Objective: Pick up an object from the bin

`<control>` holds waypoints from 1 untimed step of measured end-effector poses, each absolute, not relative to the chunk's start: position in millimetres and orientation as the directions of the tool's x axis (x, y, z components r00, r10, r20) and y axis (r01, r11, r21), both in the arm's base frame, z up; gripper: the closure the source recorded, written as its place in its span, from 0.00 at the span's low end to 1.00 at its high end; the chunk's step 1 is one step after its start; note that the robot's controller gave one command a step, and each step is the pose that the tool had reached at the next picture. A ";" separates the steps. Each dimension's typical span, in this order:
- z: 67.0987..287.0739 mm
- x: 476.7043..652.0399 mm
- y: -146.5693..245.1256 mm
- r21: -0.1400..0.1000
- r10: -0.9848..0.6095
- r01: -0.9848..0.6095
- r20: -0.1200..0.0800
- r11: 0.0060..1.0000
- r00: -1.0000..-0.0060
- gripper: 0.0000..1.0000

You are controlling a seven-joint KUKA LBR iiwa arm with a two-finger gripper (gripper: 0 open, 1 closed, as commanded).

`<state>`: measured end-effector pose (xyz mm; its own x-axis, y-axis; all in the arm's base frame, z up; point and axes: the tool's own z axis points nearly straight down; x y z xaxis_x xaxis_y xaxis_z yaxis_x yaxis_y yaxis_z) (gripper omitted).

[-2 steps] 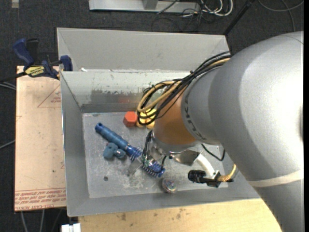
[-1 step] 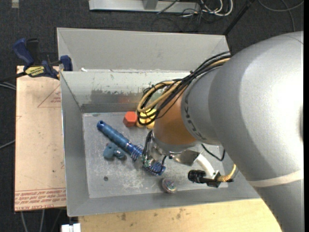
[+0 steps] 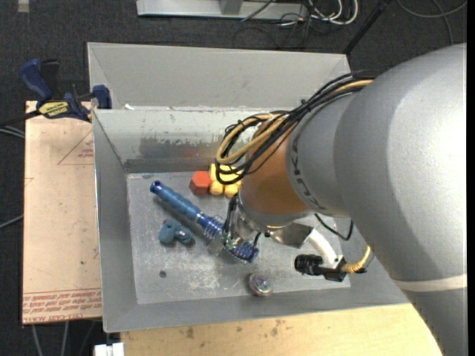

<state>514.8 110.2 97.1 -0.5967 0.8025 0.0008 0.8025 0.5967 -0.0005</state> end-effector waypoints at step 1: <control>185.6 516.3 110.6 0.005 0.800 0.800 -0.002 0.600 -0.600 1.00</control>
Offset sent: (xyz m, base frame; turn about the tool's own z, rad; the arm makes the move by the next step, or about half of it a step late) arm 0.0000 0.0000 0.0852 0.0000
